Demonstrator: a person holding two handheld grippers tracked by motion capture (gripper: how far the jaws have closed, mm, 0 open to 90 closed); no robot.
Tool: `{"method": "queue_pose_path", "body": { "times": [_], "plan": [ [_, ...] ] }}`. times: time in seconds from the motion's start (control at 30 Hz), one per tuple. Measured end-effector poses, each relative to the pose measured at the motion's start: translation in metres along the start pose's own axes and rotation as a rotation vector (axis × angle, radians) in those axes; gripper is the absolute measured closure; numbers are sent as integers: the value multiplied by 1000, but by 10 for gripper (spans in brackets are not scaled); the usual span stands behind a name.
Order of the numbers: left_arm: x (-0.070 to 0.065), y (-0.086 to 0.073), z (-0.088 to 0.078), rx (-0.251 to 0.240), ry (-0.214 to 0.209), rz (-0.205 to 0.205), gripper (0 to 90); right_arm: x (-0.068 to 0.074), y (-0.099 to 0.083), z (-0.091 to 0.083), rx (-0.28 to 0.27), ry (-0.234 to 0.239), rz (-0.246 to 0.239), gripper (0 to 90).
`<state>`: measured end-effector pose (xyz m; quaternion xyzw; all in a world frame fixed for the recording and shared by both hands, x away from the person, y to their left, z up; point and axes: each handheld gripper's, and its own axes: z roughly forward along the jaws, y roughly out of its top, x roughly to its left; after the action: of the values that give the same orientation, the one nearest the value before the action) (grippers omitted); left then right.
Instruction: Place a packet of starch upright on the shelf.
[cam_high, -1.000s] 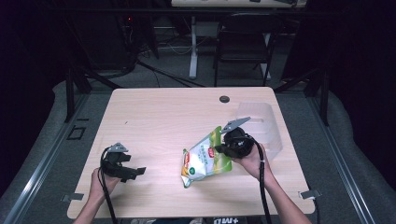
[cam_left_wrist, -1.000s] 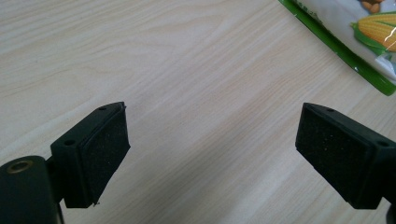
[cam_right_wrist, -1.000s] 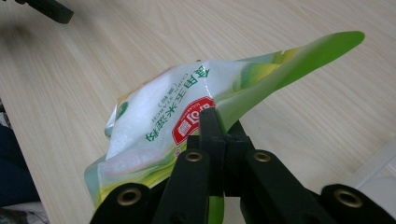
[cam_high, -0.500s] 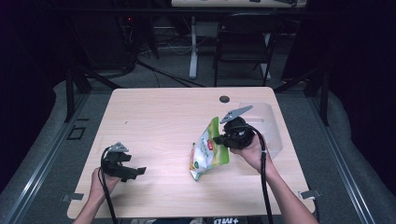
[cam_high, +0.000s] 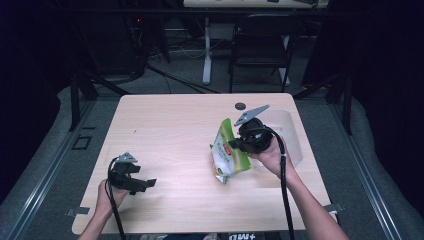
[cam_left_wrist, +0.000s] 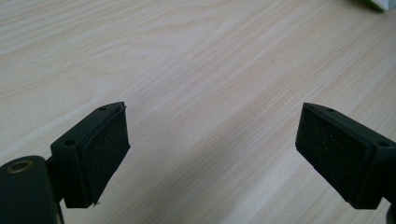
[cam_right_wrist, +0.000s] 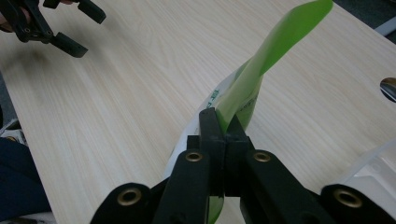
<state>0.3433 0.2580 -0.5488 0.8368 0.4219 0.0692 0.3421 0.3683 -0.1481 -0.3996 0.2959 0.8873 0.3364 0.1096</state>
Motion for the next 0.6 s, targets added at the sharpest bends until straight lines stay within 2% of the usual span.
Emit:
{"method": "queue_pose_path", "body": {
  "times": [0.17, 0.6],
  "plan": [
    [0, 0, 0, 1, -1, 0, 97, -2, 4, -3, 4, -10, -10, 900],
    [-1, 1, 1, -2, 4, -2, 97, -13, 22, -30, -15, -78, -32, 900]
  ]
}}
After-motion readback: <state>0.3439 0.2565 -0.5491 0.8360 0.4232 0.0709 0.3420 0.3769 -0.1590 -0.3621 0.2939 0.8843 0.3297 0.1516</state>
